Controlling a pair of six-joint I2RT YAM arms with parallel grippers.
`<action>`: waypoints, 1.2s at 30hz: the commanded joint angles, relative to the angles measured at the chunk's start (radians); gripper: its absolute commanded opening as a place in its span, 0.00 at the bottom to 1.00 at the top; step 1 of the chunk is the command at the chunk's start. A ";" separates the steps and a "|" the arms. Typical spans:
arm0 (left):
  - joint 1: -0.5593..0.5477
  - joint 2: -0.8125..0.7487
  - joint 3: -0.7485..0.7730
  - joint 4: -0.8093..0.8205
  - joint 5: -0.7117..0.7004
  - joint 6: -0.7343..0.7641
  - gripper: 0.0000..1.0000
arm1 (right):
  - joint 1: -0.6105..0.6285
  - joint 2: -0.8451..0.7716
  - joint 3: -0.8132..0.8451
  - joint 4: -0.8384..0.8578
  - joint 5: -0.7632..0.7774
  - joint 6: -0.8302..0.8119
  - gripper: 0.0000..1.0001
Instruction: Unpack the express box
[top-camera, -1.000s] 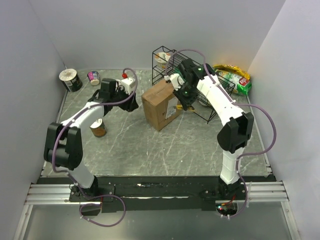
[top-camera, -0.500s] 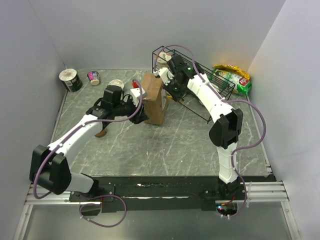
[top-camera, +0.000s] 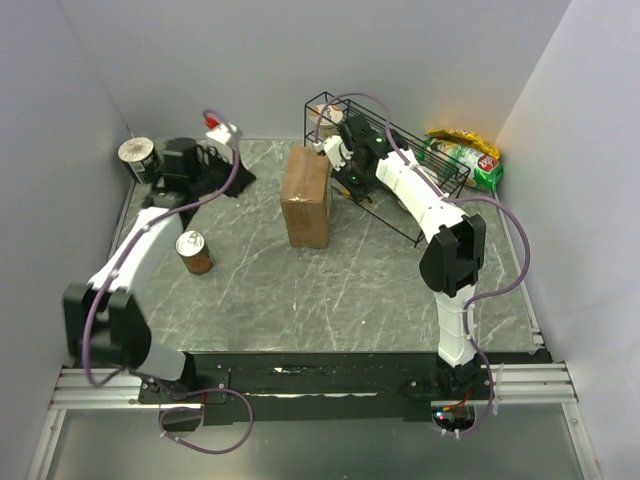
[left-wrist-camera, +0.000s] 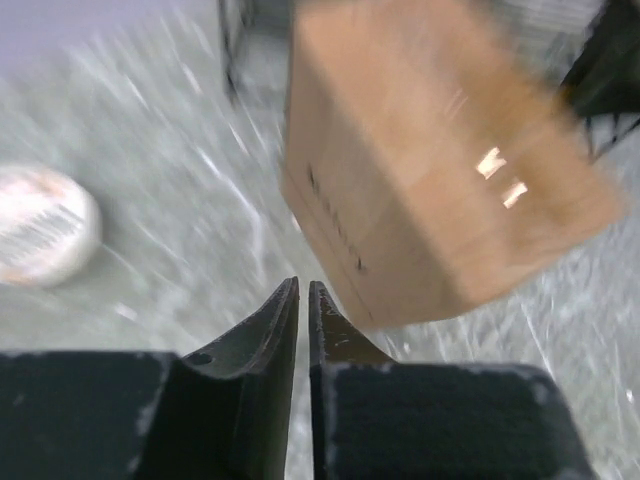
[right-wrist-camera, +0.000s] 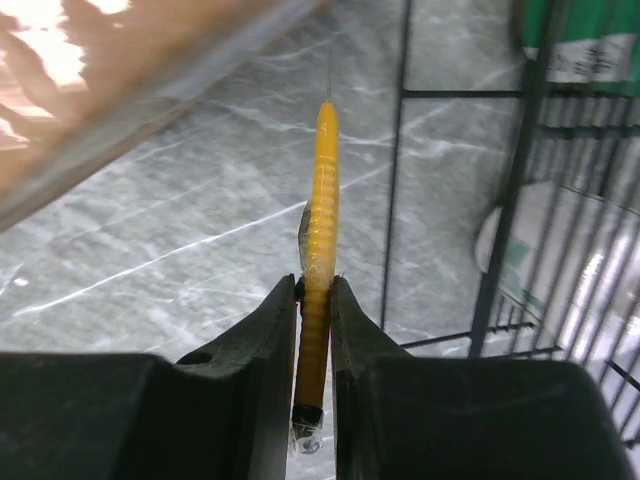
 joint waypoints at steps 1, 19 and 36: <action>-0.065 0.141 -0.031 0.070 0.027 -0.062 0.14 | -0.027 0.035 0.080 0.039 0.054 0.018 0.00; -0.327 0.107 -0.072 0.032 0.156 -0.071 0.24 | 0.023 0.038 0.056 0.337 -0.338 -0.045 0.00; -0.211 -0.007 0.247 -0.234 0.039 0.113 0.75 | -0.079 -0.106 0.099 0.480 -0.070 0.073 0.00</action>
